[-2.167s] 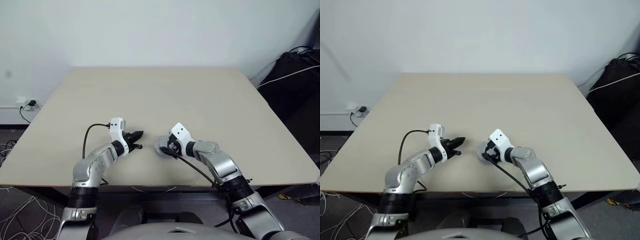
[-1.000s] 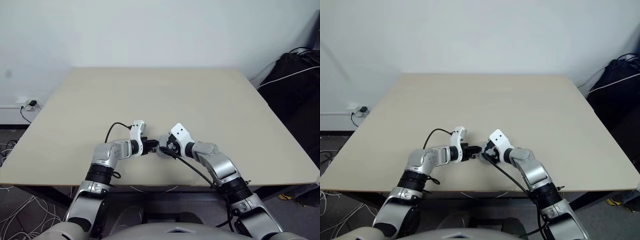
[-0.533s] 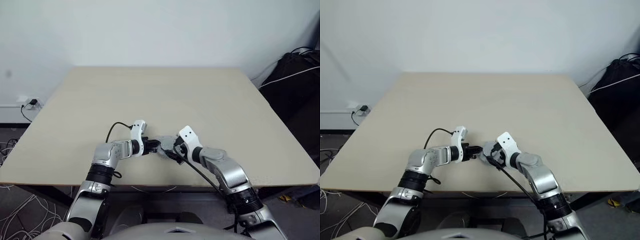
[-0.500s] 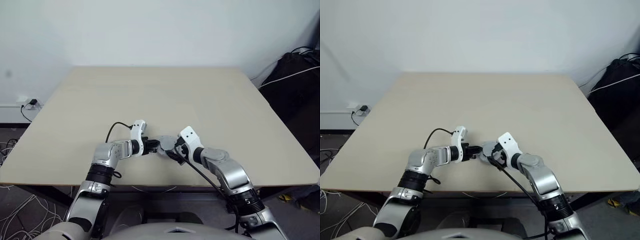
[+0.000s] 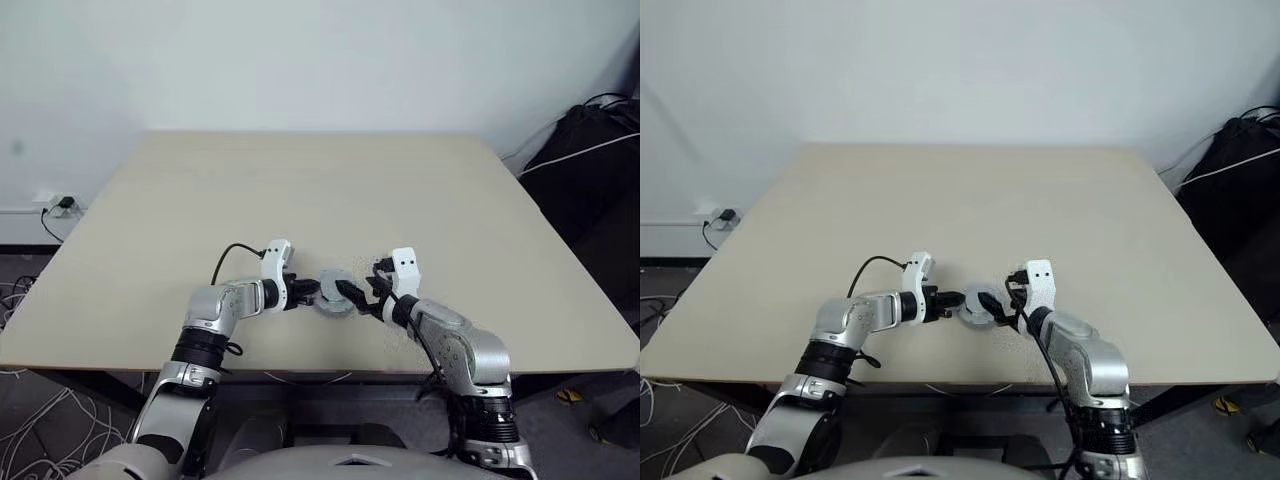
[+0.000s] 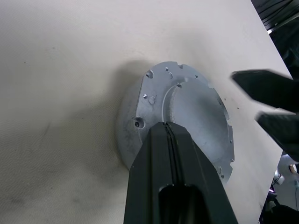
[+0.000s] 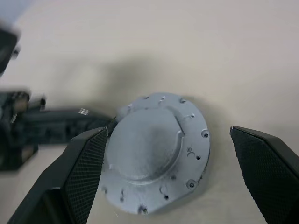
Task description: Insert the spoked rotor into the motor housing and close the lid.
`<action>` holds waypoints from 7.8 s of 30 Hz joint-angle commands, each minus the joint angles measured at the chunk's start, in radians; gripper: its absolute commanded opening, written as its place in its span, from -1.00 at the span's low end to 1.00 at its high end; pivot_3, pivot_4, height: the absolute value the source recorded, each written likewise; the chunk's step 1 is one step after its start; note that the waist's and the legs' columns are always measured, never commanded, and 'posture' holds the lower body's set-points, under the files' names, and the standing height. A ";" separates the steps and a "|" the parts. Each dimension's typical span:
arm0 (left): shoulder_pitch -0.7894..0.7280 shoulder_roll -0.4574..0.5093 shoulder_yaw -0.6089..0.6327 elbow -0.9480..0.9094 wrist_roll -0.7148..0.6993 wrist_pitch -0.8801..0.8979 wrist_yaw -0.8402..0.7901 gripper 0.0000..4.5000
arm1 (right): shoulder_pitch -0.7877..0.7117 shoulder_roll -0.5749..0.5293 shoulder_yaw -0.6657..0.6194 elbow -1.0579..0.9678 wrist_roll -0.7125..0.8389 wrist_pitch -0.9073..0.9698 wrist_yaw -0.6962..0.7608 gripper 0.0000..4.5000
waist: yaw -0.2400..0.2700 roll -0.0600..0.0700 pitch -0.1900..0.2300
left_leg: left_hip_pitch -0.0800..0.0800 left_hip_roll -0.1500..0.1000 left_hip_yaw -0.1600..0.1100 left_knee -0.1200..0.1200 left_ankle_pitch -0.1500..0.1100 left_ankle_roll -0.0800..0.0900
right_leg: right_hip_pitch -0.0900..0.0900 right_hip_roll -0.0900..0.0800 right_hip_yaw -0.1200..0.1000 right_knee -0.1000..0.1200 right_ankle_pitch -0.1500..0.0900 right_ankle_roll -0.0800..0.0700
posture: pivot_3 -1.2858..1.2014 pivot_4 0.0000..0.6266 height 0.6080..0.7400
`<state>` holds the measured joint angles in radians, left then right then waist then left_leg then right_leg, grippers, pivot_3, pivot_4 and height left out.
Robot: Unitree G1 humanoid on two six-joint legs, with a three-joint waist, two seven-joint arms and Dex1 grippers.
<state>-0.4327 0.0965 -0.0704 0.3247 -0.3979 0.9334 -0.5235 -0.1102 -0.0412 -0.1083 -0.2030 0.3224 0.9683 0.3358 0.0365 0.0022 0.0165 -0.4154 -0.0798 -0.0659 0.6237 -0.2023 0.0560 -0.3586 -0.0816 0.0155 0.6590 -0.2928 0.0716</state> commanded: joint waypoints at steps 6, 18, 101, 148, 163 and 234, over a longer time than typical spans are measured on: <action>0.009 -0.004 -0.030 -0.009 0.018 0.018 -0.002 -1.00 | -0.068 0.064 -0.084 0.085 0.088 0.052 -0.076 0.99 | 0.000 0.001 0.000 | 0.000 0.000 0.000 -0.003 0.000 0.000 | -0.001 0.000 0.000 0.000 0.000 0.000 | 0.03 -1.00 1.00; 0.020 -0.003 -0.029 -0.021 0.019 0.017 -0.001 -1.00 | -0.088 0.100 -0.160 0.138 0.249 0.219 -0.060 0.99 | -0.007 0.002 0.000 | 0.000 0.000 0.000 -0.004 0.000 0.000 | -0.002 0.000 0.000 0.000 0.000 -0.001 | 0.03 -1.00 1.00; 0.664 -0.297 0.240 -0.608 -0.508 -0.160 0.246 -1.00 | -0.028 0.175 -0.346 0.137 0.750 0.259 -0.112 -0.44 | -0.047 0.009 0.006 | -0.015 -0.001 0.000 -0.004 0.000 -0.002 | -0.018 0.001 0.003 0.002 -0.004 -0.008 | 0.03 -1.00 1.00; 0.704 -0.270 0.087 -0.446 -1.076 -0.343 0.231 0.98 | 0.012 0.084 -0.132 0.053 1.070 0.285 -0.301 -0.44 | -0.047 0.010 0.005 | -0.014 0.000 0.000 0.001 0.000 -0.001 | -0.016 0.002 0.003 0.003 -0.005 -0.010 | 0.03 -1.00 1.00; 0.700 -0.262 0.078 -0.441 -1.092 -0.363 0.227 -0.08 | 0.025 0.030 -0.084 0.013 0.968 0.177 -0.266 -0.44 | -0.047 0.010 0.005 | -0.014 0.000 0.000 0.002 0.000 -0.001 | -0.015 0.003 0.003 0.003 -0.005 -0.010 | 0.03 -1.00 1.00; -0.349 -0.030 0.730 0.753 -0.477 -0.758 0.469 0.99 | 0.151 -0.190 0.333 0.016 -0.103 -0.631 0.044 1.00 | -0.018 -0.010 0.006 | -0.008 0.001 0.000 0.007 0.008 -0.003 | -0.011 0.013 0.003 0.005 0.014 0.001 | 0.03 -1.00 1.00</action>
<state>-0.7676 0.0662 0.6503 1.1133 -0.8823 0.1755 -0.0610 0.0550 -0.2361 0.2419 -0.1446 0.2199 0.3386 0.3741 0.0188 -0.0079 0.0229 -0.4238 -0.0783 -0.0658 0.6304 -0.1946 0.0527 -0.3698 -0.0689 0.0190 0.6646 -0.2791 0.0730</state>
